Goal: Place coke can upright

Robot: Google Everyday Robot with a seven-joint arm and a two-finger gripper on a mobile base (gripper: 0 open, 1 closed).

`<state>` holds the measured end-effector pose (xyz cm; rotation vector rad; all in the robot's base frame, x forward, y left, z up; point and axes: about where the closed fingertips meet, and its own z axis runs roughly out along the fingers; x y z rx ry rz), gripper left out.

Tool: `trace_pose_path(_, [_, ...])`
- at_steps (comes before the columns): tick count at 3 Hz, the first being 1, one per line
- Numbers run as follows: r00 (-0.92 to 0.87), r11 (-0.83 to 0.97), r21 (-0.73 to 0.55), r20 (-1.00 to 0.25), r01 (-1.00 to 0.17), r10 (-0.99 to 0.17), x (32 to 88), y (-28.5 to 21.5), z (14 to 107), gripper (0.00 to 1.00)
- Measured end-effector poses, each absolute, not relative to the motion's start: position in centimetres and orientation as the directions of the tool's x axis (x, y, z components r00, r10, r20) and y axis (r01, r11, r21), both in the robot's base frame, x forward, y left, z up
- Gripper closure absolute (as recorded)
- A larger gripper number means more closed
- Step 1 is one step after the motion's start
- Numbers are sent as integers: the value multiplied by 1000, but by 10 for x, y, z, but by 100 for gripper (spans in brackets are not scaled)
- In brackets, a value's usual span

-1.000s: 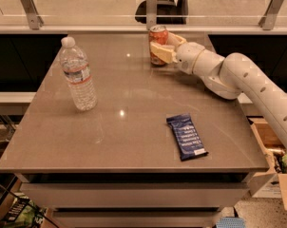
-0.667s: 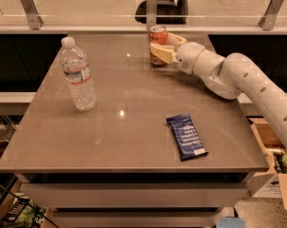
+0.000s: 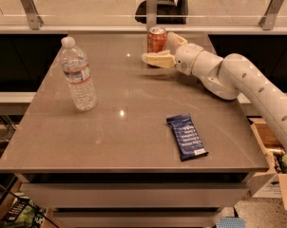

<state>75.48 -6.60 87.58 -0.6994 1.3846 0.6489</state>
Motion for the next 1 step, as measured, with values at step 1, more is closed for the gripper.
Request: trace_pose_path(1, [82,642,-61,-997,-764,3,755,-66,876,0])
